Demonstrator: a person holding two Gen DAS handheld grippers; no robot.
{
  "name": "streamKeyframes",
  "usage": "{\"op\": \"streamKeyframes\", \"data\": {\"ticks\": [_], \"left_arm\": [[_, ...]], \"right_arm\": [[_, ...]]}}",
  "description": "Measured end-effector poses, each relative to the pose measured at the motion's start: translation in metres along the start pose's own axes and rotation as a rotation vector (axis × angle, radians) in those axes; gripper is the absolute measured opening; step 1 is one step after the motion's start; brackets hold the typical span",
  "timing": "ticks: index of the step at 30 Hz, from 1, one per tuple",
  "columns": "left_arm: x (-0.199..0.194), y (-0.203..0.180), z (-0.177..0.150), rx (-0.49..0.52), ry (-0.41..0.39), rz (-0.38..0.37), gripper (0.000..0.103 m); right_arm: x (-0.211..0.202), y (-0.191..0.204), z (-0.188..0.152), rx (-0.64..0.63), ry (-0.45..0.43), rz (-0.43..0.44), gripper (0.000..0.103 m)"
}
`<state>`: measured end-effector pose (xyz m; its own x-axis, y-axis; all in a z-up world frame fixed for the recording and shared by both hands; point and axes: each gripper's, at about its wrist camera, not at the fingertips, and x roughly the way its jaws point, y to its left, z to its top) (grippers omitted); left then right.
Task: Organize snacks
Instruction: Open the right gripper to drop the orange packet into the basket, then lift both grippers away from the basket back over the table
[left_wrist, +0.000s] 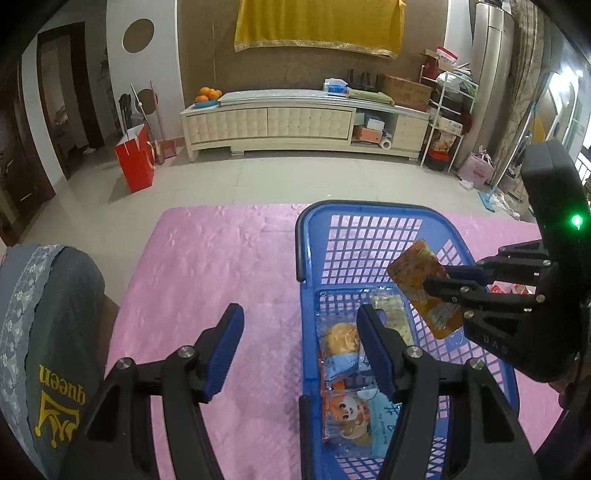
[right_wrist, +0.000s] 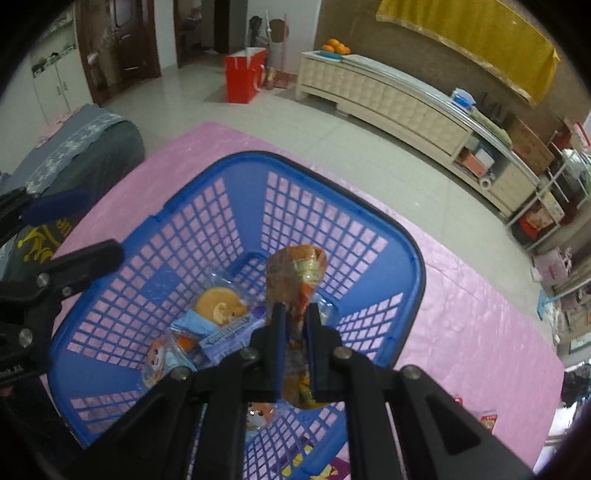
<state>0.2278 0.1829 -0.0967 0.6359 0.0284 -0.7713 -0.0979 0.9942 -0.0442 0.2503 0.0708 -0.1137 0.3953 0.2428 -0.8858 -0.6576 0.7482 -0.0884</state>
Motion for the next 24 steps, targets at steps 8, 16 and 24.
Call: {"op": "streamKeyframes", "data": {"ticks": [8,16,24], "left_arm": [[-0.011,-0.005,-0.007,0.025,-0.002,-0.01,0.061],[-0.047,-0.028,-0.011,0.049,-0.03,-0.034,0.063],[-0.081,-0.062,-0.025,0.069,-0.062,-0.057,0.076]], "right_arm": [[-0.022,-0.001,-0.007,-0.007,-0.071,-0.105,0.085],[-0.074,-0.012,-0.03,0.03,-0.1,-0.088,0.085],[-0.118,-0.024,-0.066,0.056,-0.141,-0.097,0.086]]}}
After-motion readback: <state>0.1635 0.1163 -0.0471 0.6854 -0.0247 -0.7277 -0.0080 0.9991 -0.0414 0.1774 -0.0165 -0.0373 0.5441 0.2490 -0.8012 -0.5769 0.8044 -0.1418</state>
